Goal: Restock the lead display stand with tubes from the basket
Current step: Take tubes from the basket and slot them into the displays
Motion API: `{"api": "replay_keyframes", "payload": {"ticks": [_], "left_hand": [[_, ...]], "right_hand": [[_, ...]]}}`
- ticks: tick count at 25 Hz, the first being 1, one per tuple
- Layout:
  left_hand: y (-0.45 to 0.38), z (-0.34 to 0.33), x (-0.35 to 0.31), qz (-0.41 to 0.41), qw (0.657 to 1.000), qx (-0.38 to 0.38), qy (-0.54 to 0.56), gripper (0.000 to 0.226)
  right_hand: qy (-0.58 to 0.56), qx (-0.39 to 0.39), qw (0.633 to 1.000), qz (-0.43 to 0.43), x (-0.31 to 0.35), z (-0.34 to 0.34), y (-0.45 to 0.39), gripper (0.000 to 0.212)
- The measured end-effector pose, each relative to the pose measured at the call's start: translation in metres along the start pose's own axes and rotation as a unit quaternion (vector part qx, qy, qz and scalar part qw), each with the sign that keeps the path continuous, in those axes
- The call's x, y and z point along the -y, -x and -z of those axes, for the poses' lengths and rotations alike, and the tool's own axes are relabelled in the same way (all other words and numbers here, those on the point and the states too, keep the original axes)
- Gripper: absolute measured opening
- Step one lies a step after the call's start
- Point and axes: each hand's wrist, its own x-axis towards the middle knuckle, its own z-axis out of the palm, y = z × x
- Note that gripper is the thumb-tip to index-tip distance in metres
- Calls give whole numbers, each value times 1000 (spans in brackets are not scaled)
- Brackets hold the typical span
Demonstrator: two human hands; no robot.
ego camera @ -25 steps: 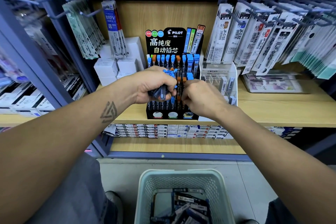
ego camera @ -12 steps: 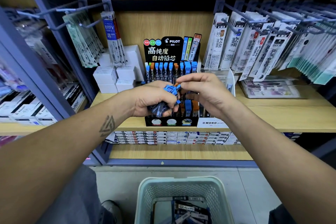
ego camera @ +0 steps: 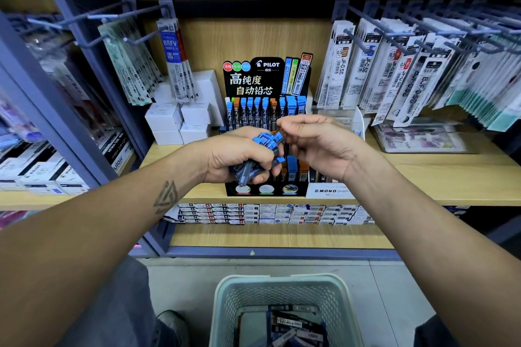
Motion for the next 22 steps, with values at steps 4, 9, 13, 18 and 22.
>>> {"api": "replay_keyframes", "payload": {"ticks": [4,9,13,18,22], "left_hand": [[1,4,2,-1,1000,-5,13,36],[6,10,2,19,999,-35,30,35],[11,25,-4,51,995,-78,33,29],[17,36,-7,45,992,-107,41,22],[14,32,-5,47,994,-98,28,22]], "right_hand": [[-52,-76,993,73,2,1,-5,11],[-53,-133,983,114,1,7,-8,11],[110,-174,968,145,-3,13,-12,14],[435,-72,884,157,-10,0,-10,16],[583,-69,785,197,-23,-9,-3,14]]}}
